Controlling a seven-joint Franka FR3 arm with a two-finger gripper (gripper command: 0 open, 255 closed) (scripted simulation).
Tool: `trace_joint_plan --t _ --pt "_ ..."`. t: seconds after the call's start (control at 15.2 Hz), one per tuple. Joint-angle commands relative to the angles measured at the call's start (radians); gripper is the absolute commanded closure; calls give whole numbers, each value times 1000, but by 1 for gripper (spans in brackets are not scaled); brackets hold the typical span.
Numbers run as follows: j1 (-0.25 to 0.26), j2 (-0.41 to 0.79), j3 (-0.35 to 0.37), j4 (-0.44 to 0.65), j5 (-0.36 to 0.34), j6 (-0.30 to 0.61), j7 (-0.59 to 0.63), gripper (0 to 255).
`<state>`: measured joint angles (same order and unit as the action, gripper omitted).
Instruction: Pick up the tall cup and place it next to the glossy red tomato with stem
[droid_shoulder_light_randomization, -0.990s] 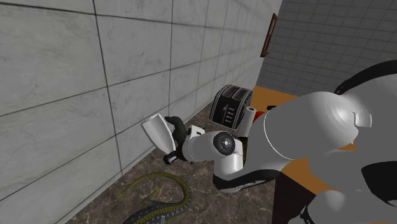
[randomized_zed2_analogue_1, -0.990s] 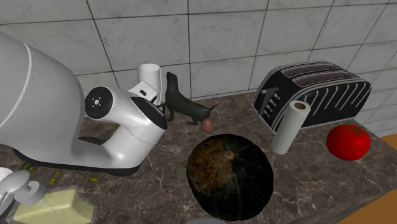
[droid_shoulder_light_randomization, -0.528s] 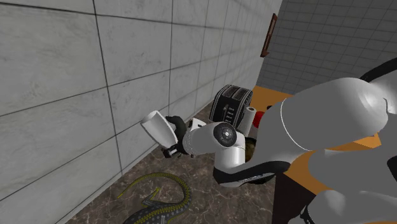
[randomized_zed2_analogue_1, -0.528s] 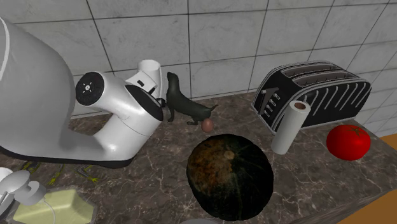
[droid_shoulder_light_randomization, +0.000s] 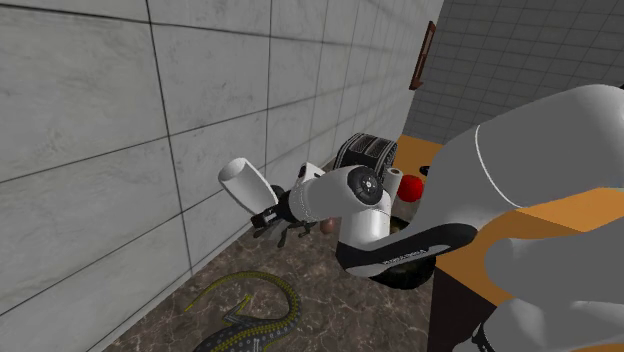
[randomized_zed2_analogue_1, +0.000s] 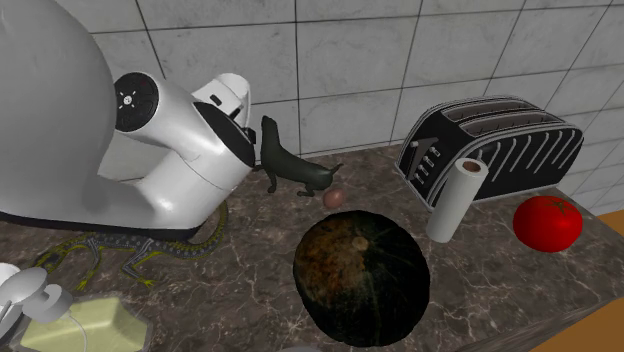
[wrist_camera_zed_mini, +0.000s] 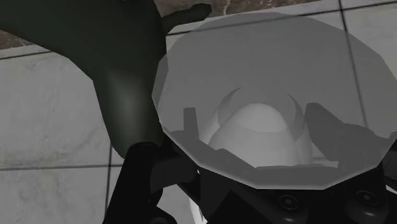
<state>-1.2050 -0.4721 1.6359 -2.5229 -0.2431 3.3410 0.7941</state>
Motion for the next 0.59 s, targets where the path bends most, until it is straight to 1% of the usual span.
trace_joint_plan --t 0.0,0.53 --pt "53 14 -54 11 1 -10 -9 255" --pt "266 67 -273 32 -8 -119 -57 255"
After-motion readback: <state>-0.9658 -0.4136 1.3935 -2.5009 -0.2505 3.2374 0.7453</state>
